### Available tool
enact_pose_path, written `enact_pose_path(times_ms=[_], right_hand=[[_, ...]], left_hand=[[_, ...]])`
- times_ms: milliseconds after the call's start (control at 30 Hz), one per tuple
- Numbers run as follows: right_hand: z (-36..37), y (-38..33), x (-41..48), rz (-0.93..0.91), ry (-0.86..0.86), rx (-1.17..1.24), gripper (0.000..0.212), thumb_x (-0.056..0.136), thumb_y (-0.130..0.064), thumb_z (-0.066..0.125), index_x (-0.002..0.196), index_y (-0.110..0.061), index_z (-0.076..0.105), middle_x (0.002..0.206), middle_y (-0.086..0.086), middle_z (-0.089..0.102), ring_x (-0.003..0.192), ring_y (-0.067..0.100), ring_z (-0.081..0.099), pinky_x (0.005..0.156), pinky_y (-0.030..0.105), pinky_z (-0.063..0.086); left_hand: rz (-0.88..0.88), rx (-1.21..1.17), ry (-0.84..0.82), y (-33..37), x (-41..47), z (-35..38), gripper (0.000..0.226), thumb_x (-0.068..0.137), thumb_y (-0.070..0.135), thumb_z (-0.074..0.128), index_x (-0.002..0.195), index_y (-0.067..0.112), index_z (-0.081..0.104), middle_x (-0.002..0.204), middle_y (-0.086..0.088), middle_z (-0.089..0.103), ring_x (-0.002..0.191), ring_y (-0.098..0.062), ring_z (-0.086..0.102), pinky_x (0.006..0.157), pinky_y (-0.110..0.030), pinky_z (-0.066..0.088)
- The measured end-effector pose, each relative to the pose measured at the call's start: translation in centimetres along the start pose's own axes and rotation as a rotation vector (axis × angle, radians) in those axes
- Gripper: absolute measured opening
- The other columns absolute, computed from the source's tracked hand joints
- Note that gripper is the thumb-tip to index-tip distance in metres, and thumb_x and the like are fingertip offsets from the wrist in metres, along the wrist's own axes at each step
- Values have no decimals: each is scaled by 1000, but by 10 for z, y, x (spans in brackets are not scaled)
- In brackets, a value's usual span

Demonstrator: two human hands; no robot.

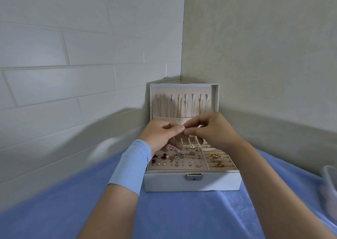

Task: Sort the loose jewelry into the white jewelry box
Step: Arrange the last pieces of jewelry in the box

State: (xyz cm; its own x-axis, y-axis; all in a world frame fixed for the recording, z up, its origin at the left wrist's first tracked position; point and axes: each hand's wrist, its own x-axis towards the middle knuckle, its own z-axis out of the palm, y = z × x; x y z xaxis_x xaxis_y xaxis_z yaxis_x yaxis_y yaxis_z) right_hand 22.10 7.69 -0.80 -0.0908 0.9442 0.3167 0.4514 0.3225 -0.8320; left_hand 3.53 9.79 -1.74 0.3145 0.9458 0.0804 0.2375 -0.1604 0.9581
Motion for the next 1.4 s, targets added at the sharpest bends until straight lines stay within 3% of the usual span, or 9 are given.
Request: enact_pose_path(times_ms=[133, 433, 567, 700, 867, 1000, 1100, 1267, 1400], right_hand=[[-5, 1, -2, 35, -14, 10, 6, 83, -12, 81, 88, -13, 77, 66, -3, 72, 49, 13, 54, 48, 20, 44], [-8, -4, -3, 56, -7, -13, 9, 93, -10, 70, 95, -13, 78, 68, -2, 73, 53, 14, 59, 43, 17, 39], [-5, -9, -5, 24, -35, 57, 14, 92, -7, 70, 104, -13, 74, 73, -1, 74, 54, 18, 59, 42, 18, 38], [-5, -13, -6, 7, -53, 64, 11, 87, -6, 76, 97, -10, 77, 75, 2, 74, 54, 16, 59, 44, 14, 41], [-5, -10, -5, 29, -40, 58, 8, 85, -9, 78, 93, -10, 78, 69, 0, 73, 51, 13, 58, 43, 16, 41], [-4, -2, 3, 41, 108, 15, 4, 86, -13, 78, 87, -16, 77, 73, 1, 75, 47, 15, 56, 44, 17, 42], [-5, 11, 12, 78, 165, -164, 4, 88, -19, 77, 87, -22, 76, 74, -2, 73, 49, 8, 54, 53, 23, 48], [4, 31, 20, 186, 71, -524, 5, 88, -27, 74, 88, -31, 77, 82, -12, 69, 77, 7, 64, 78, 34, 58], [8, 26, 23, 234, 2, -654, 25, 91, -24, 69, 109, -40, 74, 94, -11, 71, 88, 11, 66, 87, 36, 57]], left_hand=[[22, -33, 6, 3, -1, 1, 13, 92, 24, 68, 101, 17, 74, 90, 6, 77, 66, -16, 72, 46, -18, 39], [-54, -195, -78, 0, 3, 4, 17, 97, 23, 61, 108, 15, 71, 96, 0, 77, 62, -12, 63, 48, -18, 37], [-71, -219, -50, 1, 4, 5, 20, 96, 28, 62, 106, 13, 71, 87, 3, 75, 57, -10, 60, 45, -18, 36], [-70, -205, -2, 3, 4, 5, 19, 94, 31, 65, 97, 14, 71, 77, 4, 72, 56, -11, 59, 47, -19, 37], [18, -39, 32, 5, 0, 6, 21, 93, 36, 64, 100, 19, 74, 79, 10, 74, 62, -11, 63, 49, -19, 41], [118, 103, 68, 6, 1, 3, 19, 97, 34, 56, 102, 27, 74, 85, 12, 76, 66, -5, 66, 50, -14, 44], [196, 363, 96, -3, 9, 1, 22, 98, 32, 53, 104, 29, 74, 96, 14, 73, 87, -10, 67, 70, -20, 47], [123, 730, -50, -20, 21, 5, 31, 98, 39, 51, 125, 36, 64, 129, 5, 61, 114, -17, 57, 96, -32, 46], [87, 855, -122, -24, 26, 8, 34, 98, 38, 49, 131, 44, 58, 143, 2, 49, 125, -23, 51, 104, -34, 41]])
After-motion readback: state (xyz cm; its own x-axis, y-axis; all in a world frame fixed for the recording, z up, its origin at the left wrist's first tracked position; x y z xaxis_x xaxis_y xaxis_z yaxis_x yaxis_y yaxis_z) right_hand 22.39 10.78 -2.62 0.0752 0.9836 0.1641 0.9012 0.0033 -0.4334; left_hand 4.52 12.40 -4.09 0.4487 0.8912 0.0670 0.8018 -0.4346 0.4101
